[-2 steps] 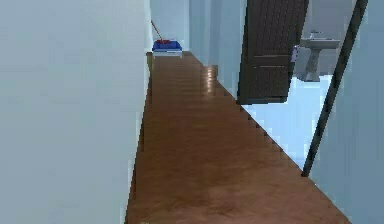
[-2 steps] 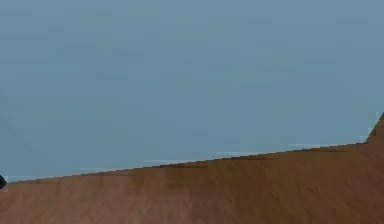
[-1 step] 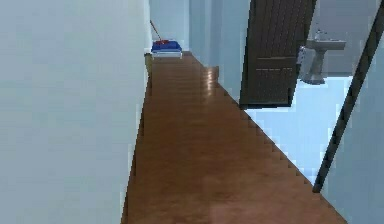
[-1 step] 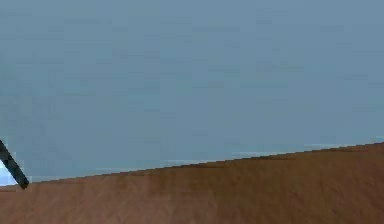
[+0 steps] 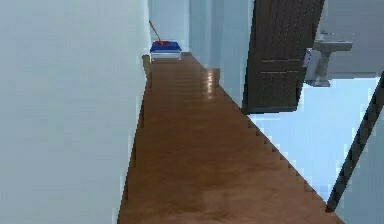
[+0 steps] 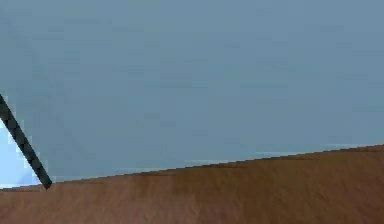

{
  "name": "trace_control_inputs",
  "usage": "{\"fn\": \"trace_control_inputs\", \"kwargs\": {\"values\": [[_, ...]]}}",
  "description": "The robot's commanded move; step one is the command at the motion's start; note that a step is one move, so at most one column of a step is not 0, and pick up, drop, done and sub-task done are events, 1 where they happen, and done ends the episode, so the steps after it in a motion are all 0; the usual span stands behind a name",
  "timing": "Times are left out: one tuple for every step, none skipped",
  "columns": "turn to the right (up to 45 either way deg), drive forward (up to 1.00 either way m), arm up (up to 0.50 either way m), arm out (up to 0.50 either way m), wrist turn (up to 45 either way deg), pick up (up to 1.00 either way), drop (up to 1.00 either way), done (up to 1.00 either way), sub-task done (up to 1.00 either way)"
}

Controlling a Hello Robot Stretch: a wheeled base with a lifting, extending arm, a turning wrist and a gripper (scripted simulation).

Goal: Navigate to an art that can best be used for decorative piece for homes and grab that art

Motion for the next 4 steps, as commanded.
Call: {"fn": "trace_control_inputs", "kwargs": {"values": [[45.0,0.0,0.0,0.0,0.0,0.0,0.0,0.0,0.0],[36.0,0.0,0.0,0.0,0.0,0.0,0.0,0.0,0.0],[0.0,0.05,0.0,0.0,0.0,0.0,0.0,0.0,0.0],[-45.0,0.0,0.0,0.0,0.0,0.0,0.0,0.0,0.0]]}}
